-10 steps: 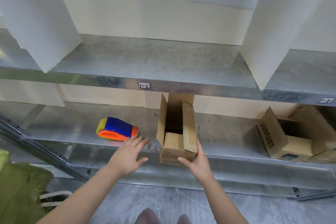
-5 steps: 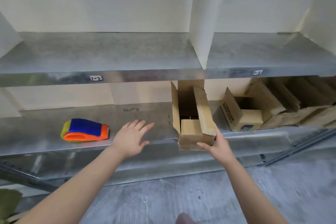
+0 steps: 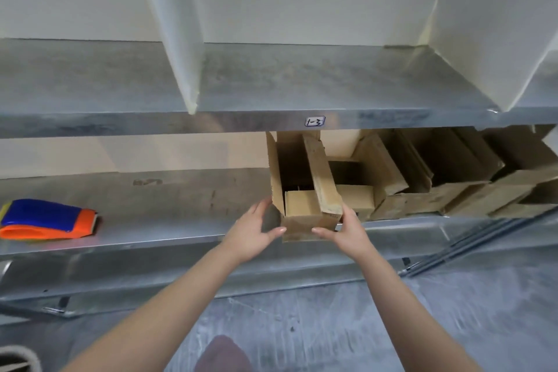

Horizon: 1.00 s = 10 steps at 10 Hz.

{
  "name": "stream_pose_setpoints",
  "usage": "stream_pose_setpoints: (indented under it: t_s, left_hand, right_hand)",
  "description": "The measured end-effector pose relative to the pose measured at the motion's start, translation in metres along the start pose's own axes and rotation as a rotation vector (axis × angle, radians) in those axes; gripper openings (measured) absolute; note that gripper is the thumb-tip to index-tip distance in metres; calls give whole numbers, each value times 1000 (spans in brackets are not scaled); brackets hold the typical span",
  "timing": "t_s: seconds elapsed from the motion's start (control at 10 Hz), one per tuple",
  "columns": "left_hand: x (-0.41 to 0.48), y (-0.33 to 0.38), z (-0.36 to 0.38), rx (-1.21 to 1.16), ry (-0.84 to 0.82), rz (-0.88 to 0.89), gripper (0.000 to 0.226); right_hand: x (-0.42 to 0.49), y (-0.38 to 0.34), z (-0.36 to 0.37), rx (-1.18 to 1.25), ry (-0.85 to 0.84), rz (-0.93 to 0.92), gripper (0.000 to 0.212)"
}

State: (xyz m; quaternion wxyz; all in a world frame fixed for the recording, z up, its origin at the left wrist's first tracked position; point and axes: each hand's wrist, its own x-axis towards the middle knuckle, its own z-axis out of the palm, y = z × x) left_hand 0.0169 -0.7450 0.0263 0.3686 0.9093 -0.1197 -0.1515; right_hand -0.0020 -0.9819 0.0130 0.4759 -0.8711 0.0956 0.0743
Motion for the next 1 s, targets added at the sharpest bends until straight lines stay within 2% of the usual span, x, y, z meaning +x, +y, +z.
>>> stream_pose_setpoints:
  t_s: [0.2,0.4,0.6,0.8,0.9,1.0]
  left_hand:
    - [21,13,24,-372,-28,-144,62]
    - [42,10,34,-364,-122,-120,71]
    - [56,1,28,-329,-191,-87,78]
    - [41,-16,11,52,-215,69,69]
    - [33,-13,-4,364,-150,192,65]
    - [23,-5,-19,652,-81,302,61]
  right_hand:
    - [2,17,12,143,217,58,82]
    - [6,28,29,227,322,230,69]
    - [18,30,28,199,301,269,69]
    - [-7,21,24,102,288,233,77]
    - [-22,12,21,-108,280,245,75]
    - [-39,-3,15,-477,291,238,70]
